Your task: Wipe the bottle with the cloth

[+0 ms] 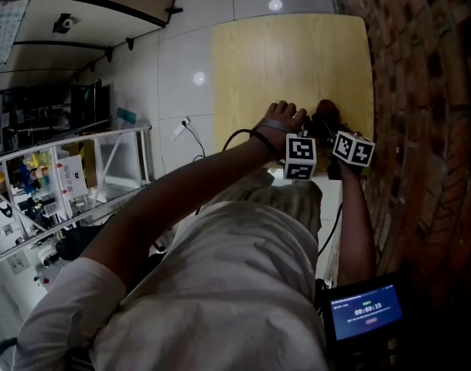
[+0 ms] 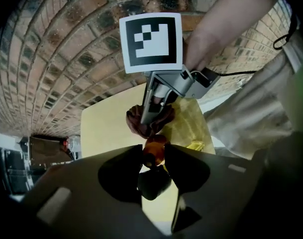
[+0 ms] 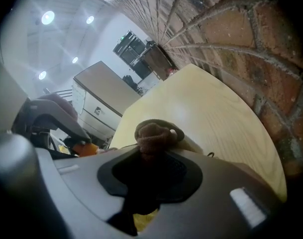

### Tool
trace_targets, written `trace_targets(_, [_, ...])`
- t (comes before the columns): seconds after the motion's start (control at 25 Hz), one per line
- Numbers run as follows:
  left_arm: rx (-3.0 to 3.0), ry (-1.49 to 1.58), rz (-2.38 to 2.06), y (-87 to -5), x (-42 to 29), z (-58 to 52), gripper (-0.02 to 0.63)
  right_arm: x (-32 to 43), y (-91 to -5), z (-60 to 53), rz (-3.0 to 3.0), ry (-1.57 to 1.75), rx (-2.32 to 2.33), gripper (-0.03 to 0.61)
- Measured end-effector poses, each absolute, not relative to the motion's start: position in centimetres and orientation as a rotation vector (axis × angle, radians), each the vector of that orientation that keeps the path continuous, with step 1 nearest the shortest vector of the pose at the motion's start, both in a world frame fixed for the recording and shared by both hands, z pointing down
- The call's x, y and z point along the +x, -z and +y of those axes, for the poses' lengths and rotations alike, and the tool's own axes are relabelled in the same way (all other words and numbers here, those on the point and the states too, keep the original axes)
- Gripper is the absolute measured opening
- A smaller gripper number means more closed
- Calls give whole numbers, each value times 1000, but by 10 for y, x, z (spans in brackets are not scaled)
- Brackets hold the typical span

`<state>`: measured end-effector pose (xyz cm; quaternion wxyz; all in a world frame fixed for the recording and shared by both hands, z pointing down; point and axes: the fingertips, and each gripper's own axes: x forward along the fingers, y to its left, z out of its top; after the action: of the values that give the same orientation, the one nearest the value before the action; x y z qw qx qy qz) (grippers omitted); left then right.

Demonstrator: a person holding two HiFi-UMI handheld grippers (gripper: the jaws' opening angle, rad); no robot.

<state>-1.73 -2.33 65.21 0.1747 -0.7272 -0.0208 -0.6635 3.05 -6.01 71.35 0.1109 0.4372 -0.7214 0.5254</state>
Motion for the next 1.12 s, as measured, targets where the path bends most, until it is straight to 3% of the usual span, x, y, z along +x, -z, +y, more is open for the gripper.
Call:
trace_targets(0.32, [-1772,1508,-573,-645,-30,2,156,38,-687,-78,-2251,-1555,1263,87])
trace_targets(0.64, [-1624,1274,-728,-645,-27,25,160,-28,-679,-52,-2296,-1738,609,87])
trace_targets(0.92, [-1621,1251,-701,-637,-20,24,163,2,-761,-38,-1909,-1324,730,84])
trace_targets(1.12, [-1557,1181,-712,-635,-24,31,163,14,-698,-70,-2152,-1725,819,84])
